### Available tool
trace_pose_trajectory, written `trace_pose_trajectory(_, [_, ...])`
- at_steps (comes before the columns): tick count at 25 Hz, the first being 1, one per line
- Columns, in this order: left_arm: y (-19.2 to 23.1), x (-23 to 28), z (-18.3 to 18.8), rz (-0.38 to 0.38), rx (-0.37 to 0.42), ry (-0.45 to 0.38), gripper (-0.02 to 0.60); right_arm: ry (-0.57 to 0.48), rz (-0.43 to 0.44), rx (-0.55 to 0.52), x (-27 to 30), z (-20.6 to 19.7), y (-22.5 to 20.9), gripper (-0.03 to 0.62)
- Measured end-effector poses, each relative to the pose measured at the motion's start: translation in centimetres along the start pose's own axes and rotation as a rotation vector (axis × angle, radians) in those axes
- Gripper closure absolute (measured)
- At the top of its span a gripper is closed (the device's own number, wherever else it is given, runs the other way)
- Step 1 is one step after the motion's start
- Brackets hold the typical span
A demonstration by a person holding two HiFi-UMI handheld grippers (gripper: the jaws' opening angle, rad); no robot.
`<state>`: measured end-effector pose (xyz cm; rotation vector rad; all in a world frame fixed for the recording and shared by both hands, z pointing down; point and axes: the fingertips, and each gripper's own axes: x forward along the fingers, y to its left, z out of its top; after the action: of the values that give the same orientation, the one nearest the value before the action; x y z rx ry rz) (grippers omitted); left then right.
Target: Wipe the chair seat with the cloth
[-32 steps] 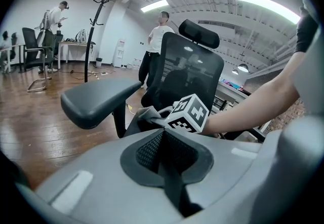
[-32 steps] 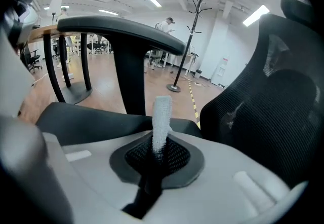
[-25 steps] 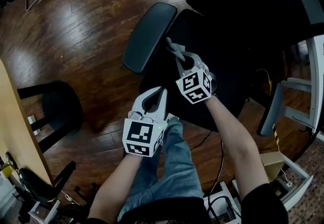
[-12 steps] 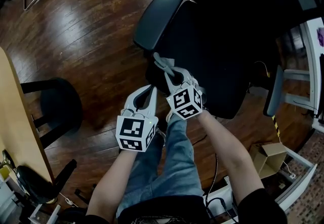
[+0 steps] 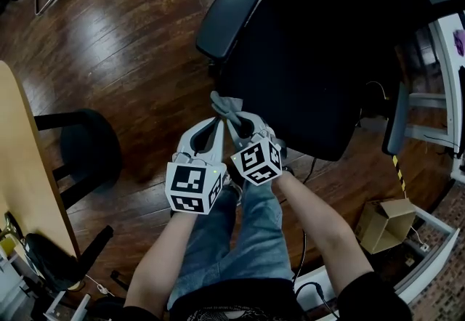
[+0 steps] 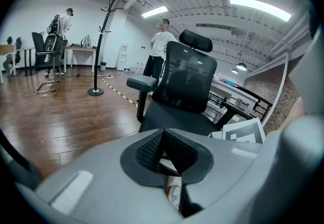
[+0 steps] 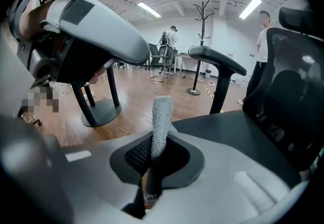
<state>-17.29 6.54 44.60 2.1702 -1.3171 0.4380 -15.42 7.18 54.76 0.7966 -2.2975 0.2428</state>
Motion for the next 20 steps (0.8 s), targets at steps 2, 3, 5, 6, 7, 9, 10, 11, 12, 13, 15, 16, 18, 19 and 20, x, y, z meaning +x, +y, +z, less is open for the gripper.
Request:
trace_pose_trajectory(2, [-0.2,0.0,-0.1,-0.002,0.001,0.001,0.577,-0.004,0.002,0.0,0.0,0.0,0.2,0.585])
trace_pose_trajectory(3, [-0.3,0.0,-0.1,-0.002,0.002,0.002,0.577,-0.007,0.002,-0.001,0.0,0.1,0.2,0.585])
trace_pose_trajectory(5, [-0.4,0.1,-0.1,-0.004,0.003,0.002,0.577,-0.013,0.0,-0.002,-0.2,0.2,0.0,0.585])
trace_pose_trajectory(6, [-0.5,0.1,0.0,-0.004,0.003,0.001,0.577,-0.017,-0.002,-0.002,-0.4,0.3,-0.2,0.585])
trace_pose_trajectory(7, [-0.7,0.2,0.1,-0.005,0.003,-0.001,0.577,-0.023,-0.004,-0.001,-0.7,0.5,-0.4,0.585])
trace_pose_trajectory(9, [-1.0,0.4,0.4,-0.007,0.002,-0.007,0.577,-0.04,-0.011,-0.002,-1.3,0.9,-1.1,0.585])
trace_pose_trajectory(10, [-1.3,0.6,0.6,-0.009,0.002,-0.01,0.577,-0.051,-0.017,-0.003,-1.6,1.2,-1.6,0.585])
trace_pose_trajectory(11, [-1.5,0.9,0.8,-0.012,0.002,-0.012,0.577,-0.063,-0.025,-0.006,-2.0,1.5,-2.4,0.585])
trace_pose_trajectory(12, [-1.7,1.3,1.1,-0.014,0.003,-0.014,0.577,-0.075,-0.036,-0.011,-2.4,1.9,-3.3,0.585])
trace_pose_trajectory(13, [-1.9,1.7,1.5,-0.017,0.004,-0.017,0.577,-0.086,-0.049,-0.018,-2.7,2.4,-4.4,0.585])
trace_pose_trajectory(15, [-2.5,2.5,2.2,-0.024,0.006,-0.02,0.577,-0.096,-0.079,-0.034,-3.3,3.0,-7.1,0.585])
trace_pose_trajectory(16, [-2.8,2.9,2.5,-0.028,0.006,-0.021,0.577,-0.094,-0.096,-0.041,-3.5,3.1,-8.6,0.585])
trace_pose_trajectory(18, [-3.6,4.0,3.2,-0.033,0.002,-0.023,0.577,-0.084,-0.127,-0.056,-3.9,3.1,-11.8,0.585])
trace_pose_trajectory(19, [-4.1,4.6,3.7,-0.034,-0.002,-0.024,0.577,-0.077,-0.142,-0.063,-4.1,3.1,-13.4,0.585])
trace_pose_trajectory(20, [-4.6,5.2,4.3,-0.037,-0.004,-0.028,0.577,-0.072,-0.157,-0.069,-4.3,3.2,-15.1,0.585])
